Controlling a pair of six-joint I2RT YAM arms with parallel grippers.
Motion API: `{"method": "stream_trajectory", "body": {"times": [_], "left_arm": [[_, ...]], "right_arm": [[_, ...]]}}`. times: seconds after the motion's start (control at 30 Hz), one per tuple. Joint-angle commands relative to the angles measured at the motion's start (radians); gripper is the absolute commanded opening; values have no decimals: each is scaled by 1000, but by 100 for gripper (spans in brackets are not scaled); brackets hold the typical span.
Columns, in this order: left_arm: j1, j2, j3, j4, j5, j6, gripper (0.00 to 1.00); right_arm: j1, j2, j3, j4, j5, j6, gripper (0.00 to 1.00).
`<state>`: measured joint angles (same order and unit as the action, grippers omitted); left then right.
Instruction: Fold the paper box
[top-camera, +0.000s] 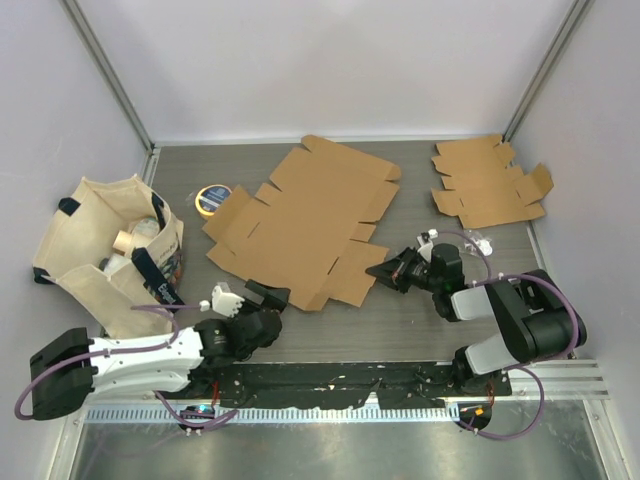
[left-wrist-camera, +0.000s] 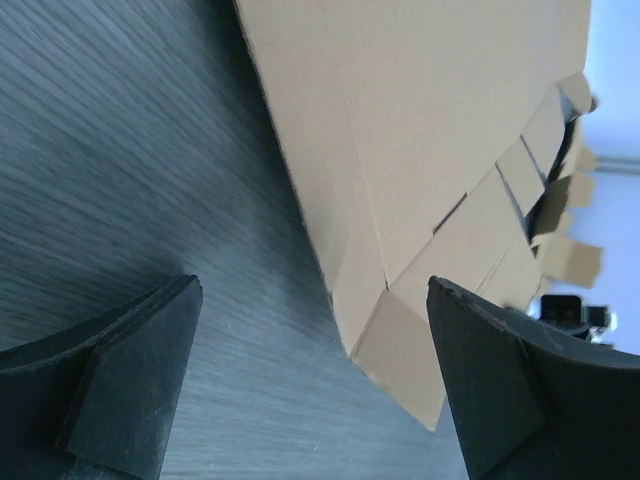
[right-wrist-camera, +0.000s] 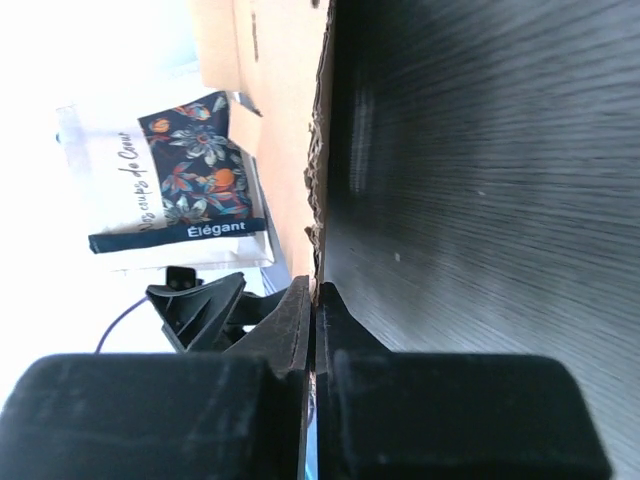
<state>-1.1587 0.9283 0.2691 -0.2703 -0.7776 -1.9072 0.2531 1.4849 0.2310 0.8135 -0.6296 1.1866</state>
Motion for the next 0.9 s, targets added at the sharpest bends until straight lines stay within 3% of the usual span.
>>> {"method": "stream_trajectory", "body": {"times": [0.0,0.3,0.5,0.57,0.73,0.83,0.87], "left_arm": [[-1,-6,-42,118,-149,-205,100],[16,78,-125,501,-198,-185,99],[47,107,-139,699,-241,-6,78],[54,99,-124,698,-259,61,75],[67,118,-146,810,-262,128,47],[70,127,-151,868,-247,197,34],[70,119,-148,882,-241,232,29]], "right_arm": [[2,-54,4,85,5,54,1],[3,-63,-30,168,-18,146,1],[2,-84,-54,196,-33,182,1],[3,-109,-68,187,-28,182,1],[3,-155,-84,159,-25,177,1],[2,-189,-84,129,-36,160,24],[2,-242,-53,-7,-39,124,41]]}}
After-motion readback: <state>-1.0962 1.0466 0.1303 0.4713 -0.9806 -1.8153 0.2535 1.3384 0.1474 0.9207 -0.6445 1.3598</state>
